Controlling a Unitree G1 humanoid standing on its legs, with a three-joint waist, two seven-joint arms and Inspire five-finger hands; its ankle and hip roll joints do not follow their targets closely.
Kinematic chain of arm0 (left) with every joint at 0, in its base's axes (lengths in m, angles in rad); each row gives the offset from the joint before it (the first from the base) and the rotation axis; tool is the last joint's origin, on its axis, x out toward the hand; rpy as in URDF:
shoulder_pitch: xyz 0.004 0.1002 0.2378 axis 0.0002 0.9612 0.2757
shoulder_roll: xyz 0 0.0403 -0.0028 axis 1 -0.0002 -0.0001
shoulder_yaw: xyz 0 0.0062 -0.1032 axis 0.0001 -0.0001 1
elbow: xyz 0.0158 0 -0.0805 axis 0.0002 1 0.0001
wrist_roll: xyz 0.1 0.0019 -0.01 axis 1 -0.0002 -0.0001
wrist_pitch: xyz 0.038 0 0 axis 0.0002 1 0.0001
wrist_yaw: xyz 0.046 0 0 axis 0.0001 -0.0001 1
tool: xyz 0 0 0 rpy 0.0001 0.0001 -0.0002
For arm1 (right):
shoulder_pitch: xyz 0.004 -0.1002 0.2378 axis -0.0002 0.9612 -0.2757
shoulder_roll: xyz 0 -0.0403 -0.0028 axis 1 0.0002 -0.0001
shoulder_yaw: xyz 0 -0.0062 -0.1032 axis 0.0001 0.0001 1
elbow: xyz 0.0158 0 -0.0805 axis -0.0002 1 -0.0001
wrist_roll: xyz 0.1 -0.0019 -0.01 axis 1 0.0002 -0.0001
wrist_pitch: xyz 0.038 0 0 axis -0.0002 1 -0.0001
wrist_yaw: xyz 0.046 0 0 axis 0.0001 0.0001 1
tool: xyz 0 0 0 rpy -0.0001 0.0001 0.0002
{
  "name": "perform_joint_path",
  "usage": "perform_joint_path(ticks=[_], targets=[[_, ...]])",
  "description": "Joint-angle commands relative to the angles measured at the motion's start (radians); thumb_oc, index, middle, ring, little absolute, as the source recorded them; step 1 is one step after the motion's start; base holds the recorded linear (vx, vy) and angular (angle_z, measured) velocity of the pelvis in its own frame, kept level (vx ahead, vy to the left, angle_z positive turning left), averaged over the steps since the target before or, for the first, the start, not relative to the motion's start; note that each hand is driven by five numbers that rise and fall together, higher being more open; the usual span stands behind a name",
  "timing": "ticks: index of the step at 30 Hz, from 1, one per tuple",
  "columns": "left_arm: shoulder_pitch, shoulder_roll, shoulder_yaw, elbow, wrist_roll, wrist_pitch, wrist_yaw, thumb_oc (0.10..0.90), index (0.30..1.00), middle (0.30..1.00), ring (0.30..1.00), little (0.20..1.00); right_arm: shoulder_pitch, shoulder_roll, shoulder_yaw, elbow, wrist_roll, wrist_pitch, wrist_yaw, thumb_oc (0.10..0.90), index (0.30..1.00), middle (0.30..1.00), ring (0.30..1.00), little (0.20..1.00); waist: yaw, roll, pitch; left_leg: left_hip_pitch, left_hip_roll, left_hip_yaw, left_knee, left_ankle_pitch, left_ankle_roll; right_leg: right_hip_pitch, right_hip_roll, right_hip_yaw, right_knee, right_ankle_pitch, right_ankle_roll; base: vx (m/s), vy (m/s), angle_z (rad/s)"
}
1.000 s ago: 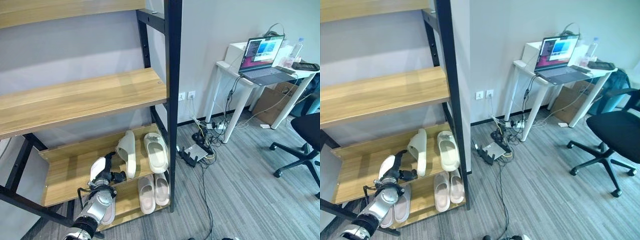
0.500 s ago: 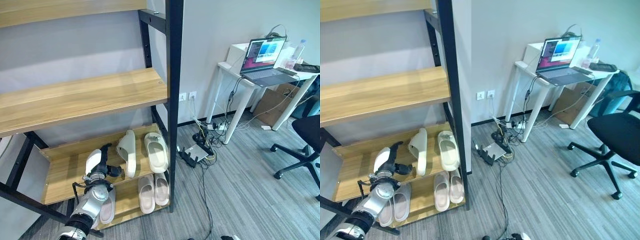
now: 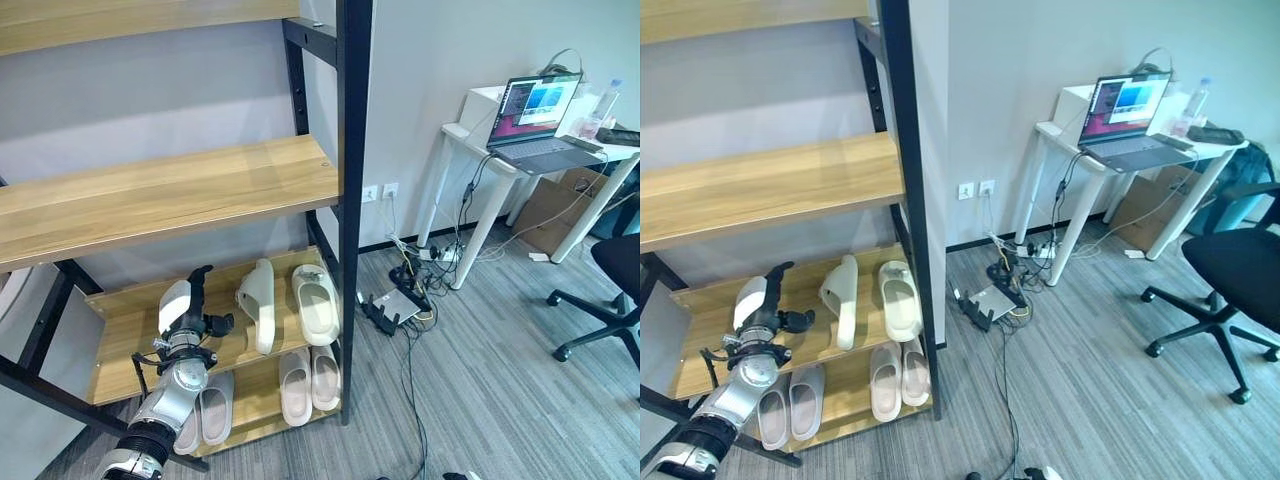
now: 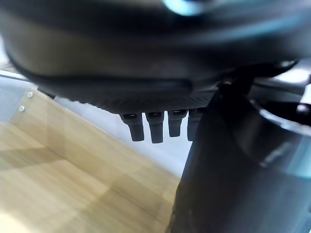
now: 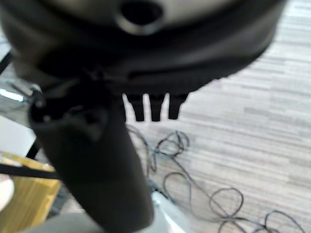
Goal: Arrange the slippers neatly on the shoe rack.
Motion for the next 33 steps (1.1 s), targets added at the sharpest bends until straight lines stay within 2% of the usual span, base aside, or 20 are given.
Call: perform_joint_path(ticks=[1,10,17,33], targets=[[-0.228,0.01,0.013,0.069,-0.067,-0.077,0.083,0.8,0.9,0.9,0.9,0.9,-0.07,0.011,0.028,0.025,0.013,-0.033,-0.009,0.8,0.9,0.9,0.9,0.9,-0.01,0.024,0.017,-0.018,-0.06,0.06,0.009,-0.089,0.016,0.093,-0.022,-0.04,0.013,-0.157,0.048,0.0,0.0,0.0],[-0.287,-0.02,-0.003,0.092,-0.163,-0.103,0.082,0.8,0.9,0.9,0.9,0.9,-0.07,0.005,0.033,0.017,0.018,-0.032,-0.016,0.8,0.9,0.9,0.9,0.9,-0.026,0.014,0.021,-0.029,-0.057,0.077,0.009,-0.092,0.016,0.073,-0.019,-0.027,0.013,-0.151,0.051,0.02,-0.004,-0.06],[-0.291,-0.037,0.006,0.046,-0.22,-0.122,0.078,0.8,0.9,0.9,0.9,0.9,-0.066,0.004,0.035,0.012,0.017,-0.034,-0.018,0.8,0.9,0.9,0.9,0.9,-0.03,0.017,0.019,-0.025,-0.057,0.084,0.009,-0.099,0.017,0.074,-0.018,-0.023,0.013,-0.154,0.05,0.04,-0.003,-0.05],[-0.366,-0.041,-0.031,0.199,-0.239,-0.105,0.061,0.8,0.9,0.9,0.9,0.9,-0.08,-0.008,0.039,0.015,0.025,-0.033,-0.019,0.8,0.9,0.9,0.9,0.9,-0.045,0.014,0.028,-0.037,-0.058,0.099,0.009,-0.102,0.016,0.05,-0.017,-0.014,0.013,-0.147,0.055,0.01,0.001,0.0]])
